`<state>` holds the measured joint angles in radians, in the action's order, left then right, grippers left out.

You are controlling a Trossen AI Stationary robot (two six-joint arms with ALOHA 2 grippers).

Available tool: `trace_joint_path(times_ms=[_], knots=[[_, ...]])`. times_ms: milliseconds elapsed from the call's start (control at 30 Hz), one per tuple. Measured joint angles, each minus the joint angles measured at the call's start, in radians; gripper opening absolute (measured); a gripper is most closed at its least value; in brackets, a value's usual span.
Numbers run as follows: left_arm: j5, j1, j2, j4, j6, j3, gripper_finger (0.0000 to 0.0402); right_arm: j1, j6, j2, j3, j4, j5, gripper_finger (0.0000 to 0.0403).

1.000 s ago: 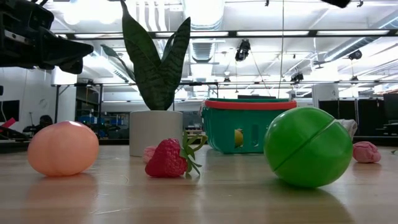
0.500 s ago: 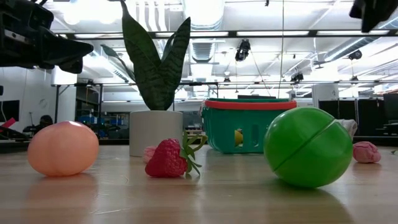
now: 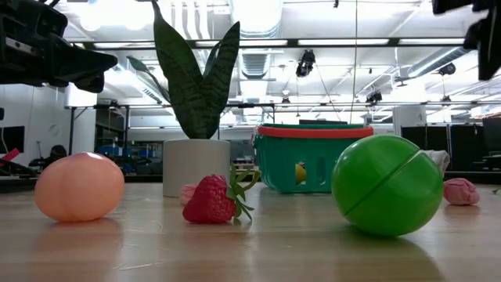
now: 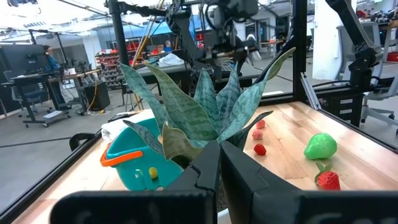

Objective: Build produce basket
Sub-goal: Put the cherry into the basket

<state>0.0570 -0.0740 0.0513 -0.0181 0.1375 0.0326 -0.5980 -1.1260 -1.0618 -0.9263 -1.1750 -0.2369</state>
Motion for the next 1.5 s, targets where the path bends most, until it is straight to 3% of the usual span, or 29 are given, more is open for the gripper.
trace_joint_path(times_ms=[200,300,600,1267,1500], knots=[[0.000,0.000,0.001,0.000,0.000,0.000,0.0000,0.000,-0.100,0.000,0.058,0.000,0.061,0.0234],[0.000,0.000,0.000,0.000,0.000,0.000,0.0000,0.000,-0.146,-0.002,0.074,0.001,0.113,0.0255],[0.000,0.000,0.000,0.000,0.000,0.000,0.0000,0.000,-0.206,-0.004,0.093,0.006,0.109,0.0324],[0.000,0.000,0.001,0.000,0.000,0.000,0.0000,0.000,-0.318,-0.004,0.217,0.017,0.085,0.0325],[0.000,0.000,0.000,0.000,0.000,0.000,0.0000,0.000,-0.320,-0.004,0.274,0.141,0.086,0.0325]])
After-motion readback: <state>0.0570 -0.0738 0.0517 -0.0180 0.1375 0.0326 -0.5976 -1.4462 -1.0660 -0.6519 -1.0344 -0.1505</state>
